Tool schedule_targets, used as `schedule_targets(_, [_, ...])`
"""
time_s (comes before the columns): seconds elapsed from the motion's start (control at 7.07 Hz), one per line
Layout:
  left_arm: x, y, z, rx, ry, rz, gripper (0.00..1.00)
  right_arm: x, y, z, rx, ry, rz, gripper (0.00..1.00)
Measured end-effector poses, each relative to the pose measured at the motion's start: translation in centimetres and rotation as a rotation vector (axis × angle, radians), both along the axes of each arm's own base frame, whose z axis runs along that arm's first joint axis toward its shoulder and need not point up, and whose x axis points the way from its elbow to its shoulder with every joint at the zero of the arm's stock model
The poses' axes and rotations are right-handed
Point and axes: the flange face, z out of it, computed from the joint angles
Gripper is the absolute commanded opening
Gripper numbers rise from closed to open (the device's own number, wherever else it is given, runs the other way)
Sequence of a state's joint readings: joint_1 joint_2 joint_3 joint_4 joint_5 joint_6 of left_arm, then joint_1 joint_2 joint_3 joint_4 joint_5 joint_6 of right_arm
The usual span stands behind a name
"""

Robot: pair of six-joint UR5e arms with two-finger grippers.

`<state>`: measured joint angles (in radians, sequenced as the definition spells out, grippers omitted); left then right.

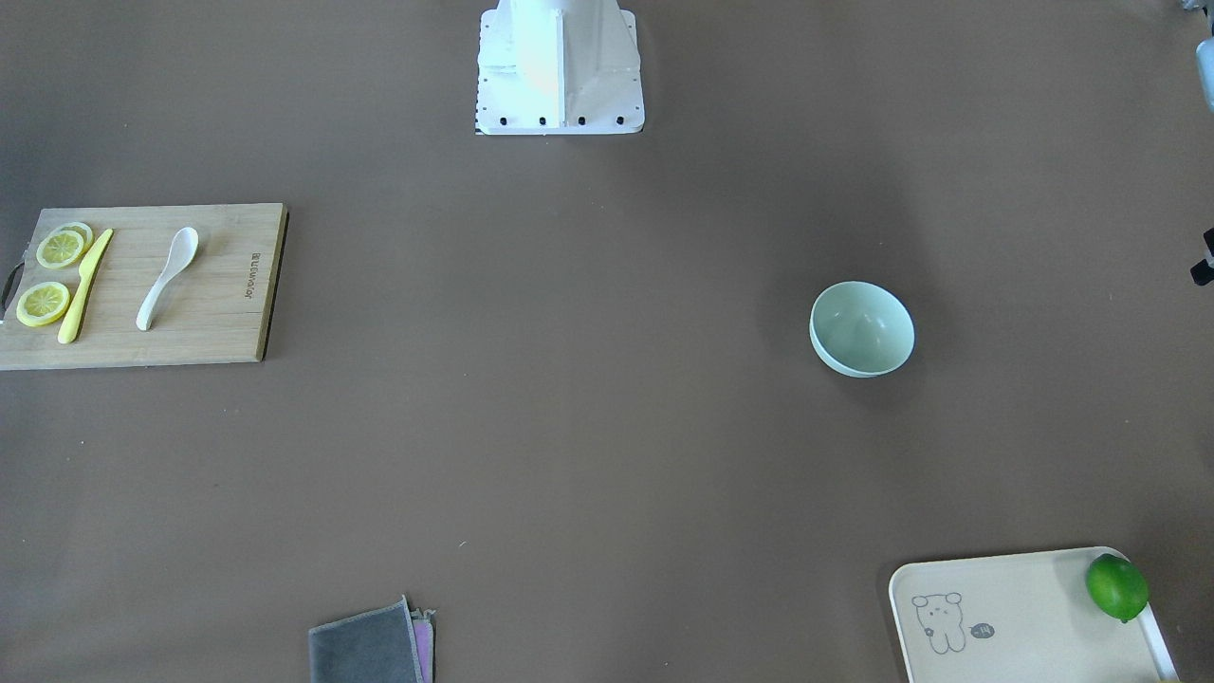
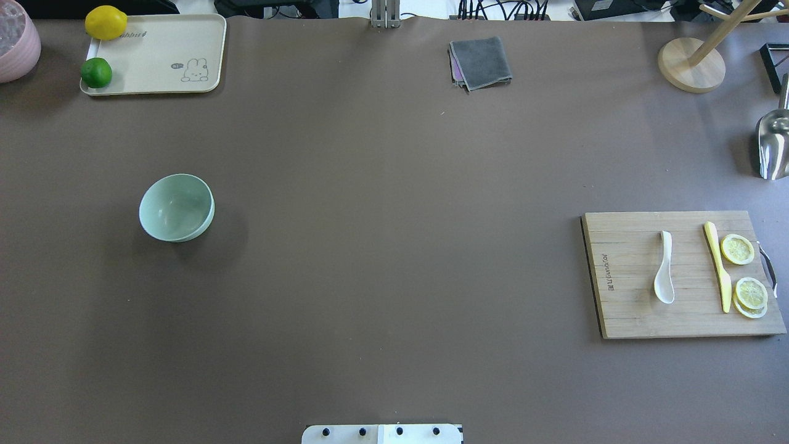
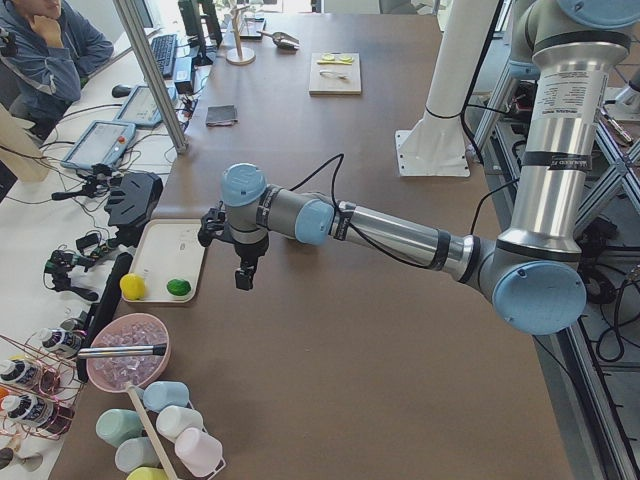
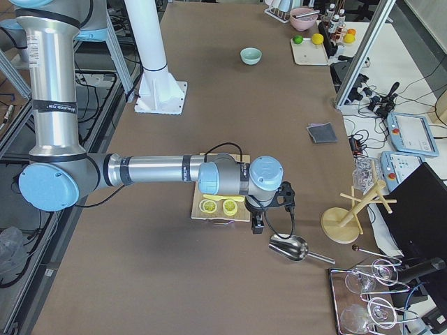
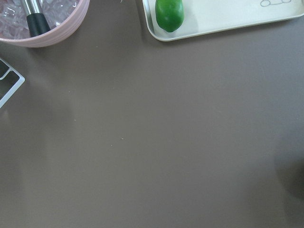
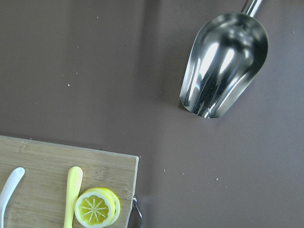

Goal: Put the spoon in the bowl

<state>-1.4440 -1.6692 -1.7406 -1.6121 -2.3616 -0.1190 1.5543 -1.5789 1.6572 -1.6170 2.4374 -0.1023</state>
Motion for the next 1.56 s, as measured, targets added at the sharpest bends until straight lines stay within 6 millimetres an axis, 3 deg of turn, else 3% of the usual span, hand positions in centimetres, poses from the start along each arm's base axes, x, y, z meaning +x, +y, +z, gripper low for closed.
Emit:
schedule_targets(0.71, [2.0,-0.2,-1.5,0.055,0.010,0.035,0.97,-0.6,0.8,-2.4,0.048,-0.008,-0.014,1.00])
schedule_targets(0.85, [3.2,-0.3,-1.9,0.050,0.016,0.045,0.98,-0.7,1.0,-2.8,0.056,-0.009,-0.015,1.00])
schedule_targets(1.13, [8.3,-0.7,-3.7,-0.010,0.046,0.023,0.98,-1.1,1.4,-3.1,0.104,-0.010,-0.019,1.00])
schedule_targets(1.56, [17.7,0.3,-5.4,-0.018,0.091,0.039,0.93,-4.3,1.2,-4.2,0.110,-0.028,0.032,1.00])
